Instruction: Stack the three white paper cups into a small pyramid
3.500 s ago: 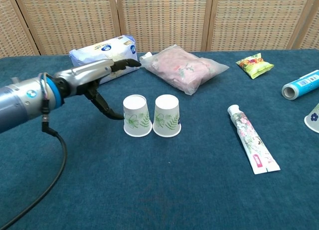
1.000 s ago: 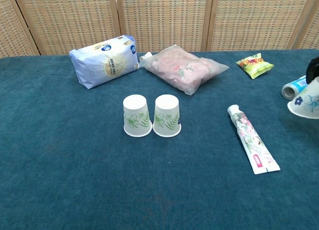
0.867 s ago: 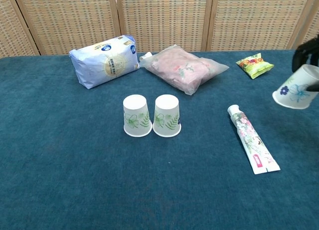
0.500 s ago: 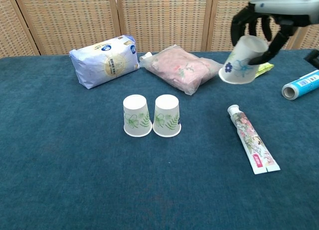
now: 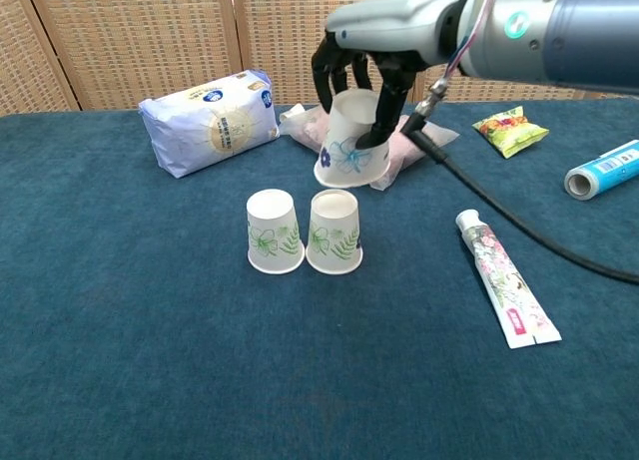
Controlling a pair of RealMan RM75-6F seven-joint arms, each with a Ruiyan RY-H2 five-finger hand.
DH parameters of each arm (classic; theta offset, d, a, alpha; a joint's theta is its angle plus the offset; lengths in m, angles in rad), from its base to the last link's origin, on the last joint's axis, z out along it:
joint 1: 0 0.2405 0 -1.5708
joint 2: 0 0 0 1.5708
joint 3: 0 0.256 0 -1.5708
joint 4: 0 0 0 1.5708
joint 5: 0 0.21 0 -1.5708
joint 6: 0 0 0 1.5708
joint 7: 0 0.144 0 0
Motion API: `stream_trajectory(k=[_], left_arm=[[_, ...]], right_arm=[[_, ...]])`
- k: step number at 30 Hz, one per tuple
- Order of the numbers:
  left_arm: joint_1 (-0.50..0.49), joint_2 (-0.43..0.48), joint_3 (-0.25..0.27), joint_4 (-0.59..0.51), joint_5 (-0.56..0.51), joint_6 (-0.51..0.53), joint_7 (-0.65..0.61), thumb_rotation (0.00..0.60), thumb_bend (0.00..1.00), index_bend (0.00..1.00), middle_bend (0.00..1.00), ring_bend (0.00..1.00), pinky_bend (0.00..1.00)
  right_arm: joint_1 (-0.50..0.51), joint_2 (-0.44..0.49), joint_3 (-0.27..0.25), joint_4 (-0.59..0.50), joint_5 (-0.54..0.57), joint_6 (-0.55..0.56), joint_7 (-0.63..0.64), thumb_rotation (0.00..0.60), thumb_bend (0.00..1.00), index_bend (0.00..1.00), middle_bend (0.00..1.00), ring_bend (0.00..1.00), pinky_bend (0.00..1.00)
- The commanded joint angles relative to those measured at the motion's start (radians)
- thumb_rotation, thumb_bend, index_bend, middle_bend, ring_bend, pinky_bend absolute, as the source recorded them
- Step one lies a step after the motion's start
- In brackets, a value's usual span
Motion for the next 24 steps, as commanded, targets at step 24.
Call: stream_trajectory(k=[24], left_arm=[[0.002, 0.027, 0.000, -0.012, -0.003, -0.025, -0.047, 0.600, 0.15, 0.00, 0.00, 0.00, 0.00]], right_arm=[[0.137, -0.139, -0.028, 0.052, 0.167, 0.109, -0.064, 0.600, 0.45, 0.47, 0.57, 0.48, 0.58]])
